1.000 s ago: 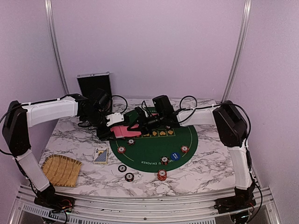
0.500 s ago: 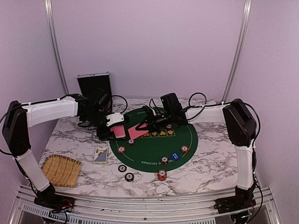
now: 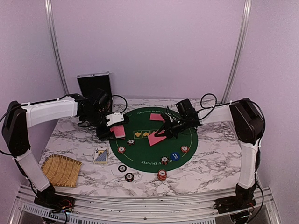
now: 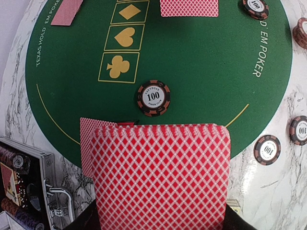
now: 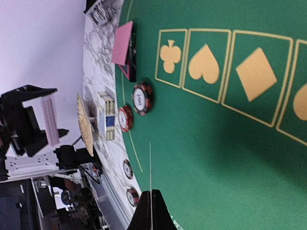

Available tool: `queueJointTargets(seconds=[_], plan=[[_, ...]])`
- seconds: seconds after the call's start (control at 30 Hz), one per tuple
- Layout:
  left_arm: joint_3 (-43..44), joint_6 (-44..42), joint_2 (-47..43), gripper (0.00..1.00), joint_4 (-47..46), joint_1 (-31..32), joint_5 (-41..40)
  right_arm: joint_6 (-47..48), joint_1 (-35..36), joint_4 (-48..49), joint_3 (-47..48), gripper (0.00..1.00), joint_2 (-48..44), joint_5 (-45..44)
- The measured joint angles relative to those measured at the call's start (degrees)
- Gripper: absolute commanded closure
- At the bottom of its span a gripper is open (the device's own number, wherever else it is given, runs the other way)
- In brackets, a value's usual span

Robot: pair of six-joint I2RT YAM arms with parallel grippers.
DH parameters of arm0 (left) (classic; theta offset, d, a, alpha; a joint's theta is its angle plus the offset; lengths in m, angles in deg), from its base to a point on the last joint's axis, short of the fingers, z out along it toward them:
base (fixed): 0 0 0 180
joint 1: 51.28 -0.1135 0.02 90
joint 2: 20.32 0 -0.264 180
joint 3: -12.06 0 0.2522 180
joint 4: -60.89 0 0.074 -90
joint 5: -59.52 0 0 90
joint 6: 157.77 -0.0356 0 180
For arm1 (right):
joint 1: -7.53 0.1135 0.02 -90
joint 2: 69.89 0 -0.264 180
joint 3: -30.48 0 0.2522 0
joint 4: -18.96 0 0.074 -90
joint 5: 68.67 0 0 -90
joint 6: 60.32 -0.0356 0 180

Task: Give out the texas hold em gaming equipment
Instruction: Distribute the poker card in the small blind area.

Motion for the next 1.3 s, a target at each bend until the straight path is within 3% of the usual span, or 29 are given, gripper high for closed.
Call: queueJointTargets(seconds=[0.4, 0.5, 0.63, 0.73, 1.0, 1.3], plan=[[-0.1, 0.0, -0.3, 1.00, 0.0, 0.0, 0.1, 12.3, -0.2, -13.4, 0.0, 0.98, 0.2, -8.3], [-0.1, 0.0, -0.3, 1.00, 0.0, 0.0, 0.1, 14.3, -0.2, -15.5, 0.0, 0.89, 0.2, -10.3], [-0.1, 0.0, -0.3, 1.00, 0.0, 0.0, 0.2, 17.1, -0.2, -19.0, 0.0, 0.66, 0.2, -13.8], [-0.1, 0.0, -0.3, 1.00, 0.0, 0.0, 0.2, 18.6, -0.1, -20.6, 1.2, 0.55, 0.0, -14.8], [-0.1, 0.0, -0.3, 1.00, 0.2, 0.0, 0.2, 21.7, 0.3, -25.9, 4.1, 0.46, -0.9, -21.6], [-0.1, 0.0, -0.3, 1.00, 0.5, 0.0, 0.6, 22.0, 0.3, -29.2, 7.8, 0.30, -3.1, -26.0]])
